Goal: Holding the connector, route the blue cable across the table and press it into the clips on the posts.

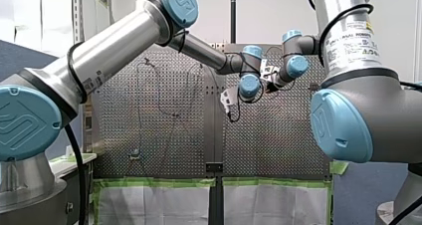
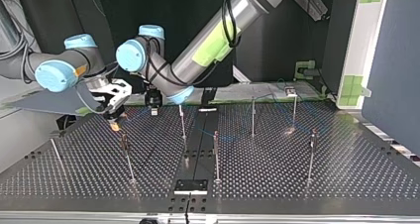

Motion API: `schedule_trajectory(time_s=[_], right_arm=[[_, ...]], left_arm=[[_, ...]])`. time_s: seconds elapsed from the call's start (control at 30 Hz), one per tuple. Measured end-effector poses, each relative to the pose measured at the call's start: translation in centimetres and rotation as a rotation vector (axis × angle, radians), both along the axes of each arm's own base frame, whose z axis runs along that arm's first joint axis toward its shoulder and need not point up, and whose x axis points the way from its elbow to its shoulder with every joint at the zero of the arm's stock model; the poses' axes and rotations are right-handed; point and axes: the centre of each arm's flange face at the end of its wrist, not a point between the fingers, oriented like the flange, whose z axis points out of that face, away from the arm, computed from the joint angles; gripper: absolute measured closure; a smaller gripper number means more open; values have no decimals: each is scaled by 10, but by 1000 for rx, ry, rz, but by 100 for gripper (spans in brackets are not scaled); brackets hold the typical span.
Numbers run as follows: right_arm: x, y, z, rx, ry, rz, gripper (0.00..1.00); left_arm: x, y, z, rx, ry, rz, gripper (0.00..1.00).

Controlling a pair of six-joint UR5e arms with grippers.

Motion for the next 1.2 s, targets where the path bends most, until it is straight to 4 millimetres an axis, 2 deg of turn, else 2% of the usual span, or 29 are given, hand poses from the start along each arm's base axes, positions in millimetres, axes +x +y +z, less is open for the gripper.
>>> schedule_trajectory(time_s=[0.13, 0.43, 0.63, 0.9, 1.2], right_arm=[[-2, 2, 16, -11, -7, 2, 100], [-4, 9, 51, -38, -18, 12, 100], [-3, 13, 68, -52, -23, 18, 100], [-3, 15, 90, -75, -32, 24, 100], [1, 13, 111, -96, -42, 38, 100]], left_arm=[[-4, 5, 25, -18, -19, 22, 100], [-10, 13, 55, -32, -37, 58, 100], [-12, 17, 69, -45, -49, 67, 100], [-6, 22, 76, -53, -58, 69, 100], [5, 18, 97, -89, -111, 54, 100]])
